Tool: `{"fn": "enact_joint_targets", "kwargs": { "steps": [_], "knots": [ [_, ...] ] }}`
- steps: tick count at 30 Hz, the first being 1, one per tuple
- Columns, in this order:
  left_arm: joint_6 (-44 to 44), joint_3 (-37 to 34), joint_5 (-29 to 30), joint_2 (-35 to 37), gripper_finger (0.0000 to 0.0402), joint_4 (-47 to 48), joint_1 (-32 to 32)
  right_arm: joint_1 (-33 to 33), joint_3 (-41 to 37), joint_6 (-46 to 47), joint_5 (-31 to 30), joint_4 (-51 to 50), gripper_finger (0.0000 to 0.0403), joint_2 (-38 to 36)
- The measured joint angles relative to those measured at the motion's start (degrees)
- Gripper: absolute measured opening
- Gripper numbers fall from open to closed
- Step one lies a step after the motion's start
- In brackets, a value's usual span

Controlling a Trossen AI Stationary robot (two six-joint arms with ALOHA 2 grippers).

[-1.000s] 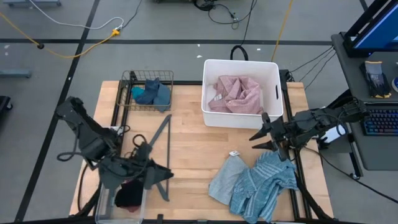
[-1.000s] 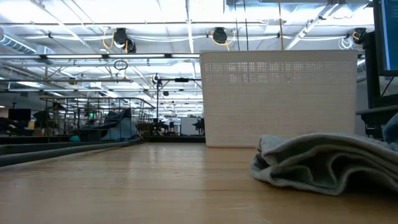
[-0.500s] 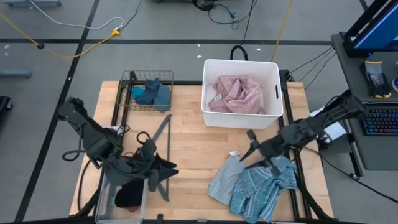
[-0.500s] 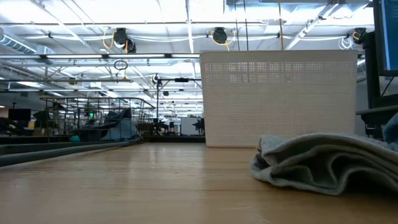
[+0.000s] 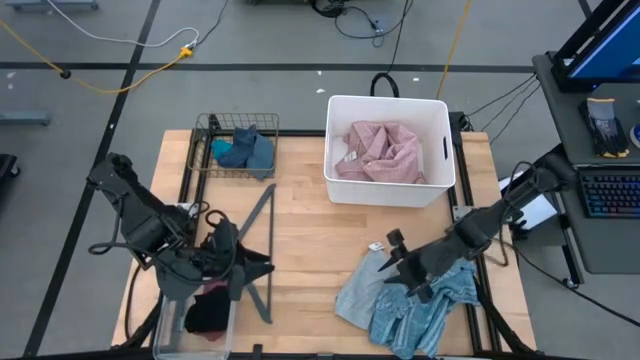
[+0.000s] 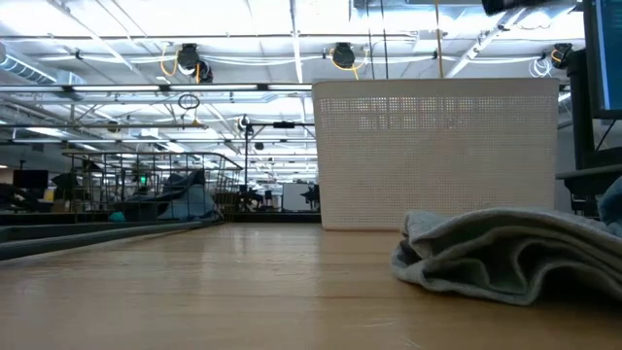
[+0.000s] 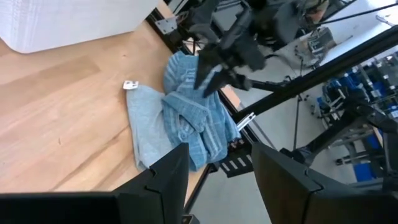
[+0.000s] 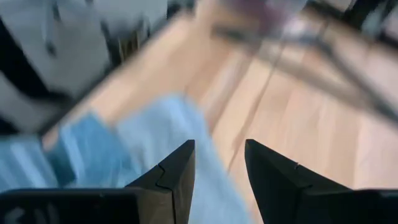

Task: Pick & Place Cloths
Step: Put the gray boxers in the transparent bin

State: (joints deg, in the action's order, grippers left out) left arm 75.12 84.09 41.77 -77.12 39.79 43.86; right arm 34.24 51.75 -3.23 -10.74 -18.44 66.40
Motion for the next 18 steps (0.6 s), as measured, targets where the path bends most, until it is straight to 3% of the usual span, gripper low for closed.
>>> {"fn": "enact_joint_targets", "kwargs": {
  "steps": [6,18],
  "knots": [
    [0.3,0.0,-1.7,0.0,0.0177,0.0,0.0,0.0,0.0,1.4,0.2,-8.5,0.0132,6.3],
    [1.9,0.0,-2.9,0.0,0.0177,-0.1,0.0,-1.8,0.0,1.6,0.3,-9.6,0.0133,17.3]
  ]
}}
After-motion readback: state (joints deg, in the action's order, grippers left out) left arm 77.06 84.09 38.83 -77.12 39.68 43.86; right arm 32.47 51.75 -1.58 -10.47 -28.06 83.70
